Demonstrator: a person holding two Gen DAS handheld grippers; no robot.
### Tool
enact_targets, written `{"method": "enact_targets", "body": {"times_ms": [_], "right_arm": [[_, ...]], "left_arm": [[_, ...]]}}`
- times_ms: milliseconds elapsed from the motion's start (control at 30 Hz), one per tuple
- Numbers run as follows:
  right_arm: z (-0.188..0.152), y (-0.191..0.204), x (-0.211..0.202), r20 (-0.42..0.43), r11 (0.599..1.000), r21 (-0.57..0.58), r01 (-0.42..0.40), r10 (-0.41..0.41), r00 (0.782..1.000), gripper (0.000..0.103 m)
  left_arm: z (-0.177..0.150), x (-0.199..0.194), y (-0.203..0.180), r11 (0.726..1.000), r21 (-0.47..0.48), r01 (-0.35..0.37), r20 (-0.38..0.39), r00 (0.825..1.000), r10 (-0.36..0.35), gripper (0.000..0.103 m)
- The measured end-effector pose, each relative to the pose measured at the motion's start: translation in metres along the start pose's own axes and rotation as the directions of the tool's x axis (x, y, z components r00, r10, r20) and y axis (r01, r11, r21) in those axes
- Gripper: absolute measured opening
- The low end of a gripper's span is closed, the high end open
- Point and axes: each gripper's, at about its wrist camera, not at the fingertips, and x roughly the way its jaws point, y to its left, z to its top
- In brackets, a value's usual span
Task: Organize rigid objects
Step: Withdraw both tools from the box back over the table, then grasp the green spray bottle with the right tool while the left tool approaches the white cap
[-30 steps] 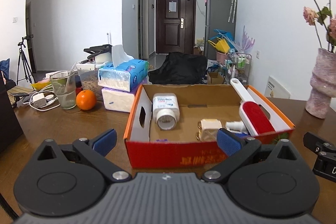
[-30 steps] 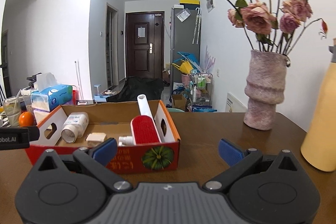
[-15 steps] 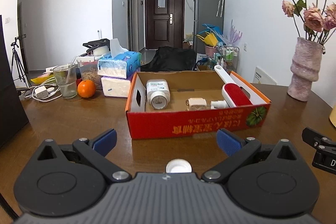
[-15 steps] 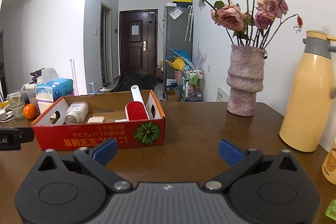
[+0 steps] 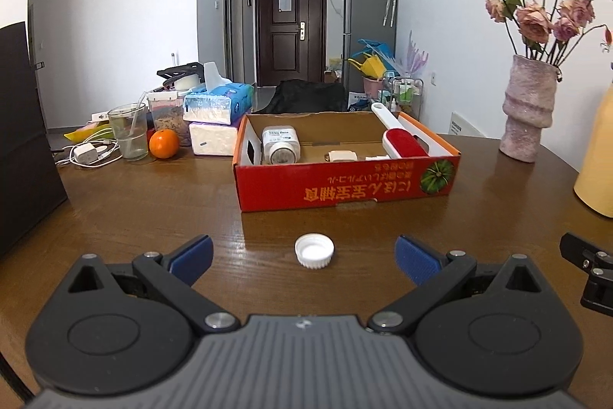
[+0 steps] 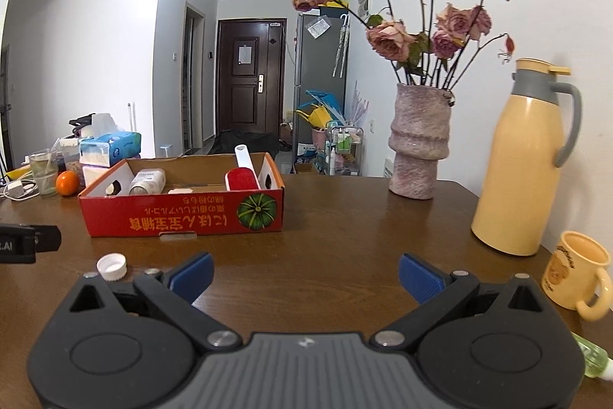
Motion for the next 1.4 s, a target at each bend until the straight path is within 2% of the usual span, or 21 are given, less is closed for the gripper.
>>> {"method": "enact_targets", "body": {"times_ms": [600, 867, 1100, 1400], "right_arm": [[-0.043, -0.045, -0.061, -0.024, 0.997, -0.003, 0.074, -0.074, 0.997, 0.103], [-0.055, -0.073, -0.075, -0.031, 0.99, 0.019, 0.138, -0.137, 0.99, 0.103], [-0.065, -0.103, -0.077, -0.054, 0.976, 0.048, 0.21, -0.208, 0.977, 0.103], [-0.077, -0.149, -0.069, -0.102, 0.947, 0.061, 0.315, -0.308, 0.946, 0.103]], "left_arm": [[-0.034, -0.038, -0.008, 1.0, 0.002, 0.02, -0.045, 0.999, -0.02, 0.103], [-0.042, -0.043, -0.013, 1.0, 0.001, 0.024, -0.058, 0.998, -0.024, 0.103], [-0.045, -0.04, -0.021, 1.0, 0.01, 0.025, -0.072, 0.997, -0.024, 0.103], [-0.047, -0.035, -0.031, 0.999, 0.021, 0.025, -0.086, 0.996, -0.023, 0.103]]}}
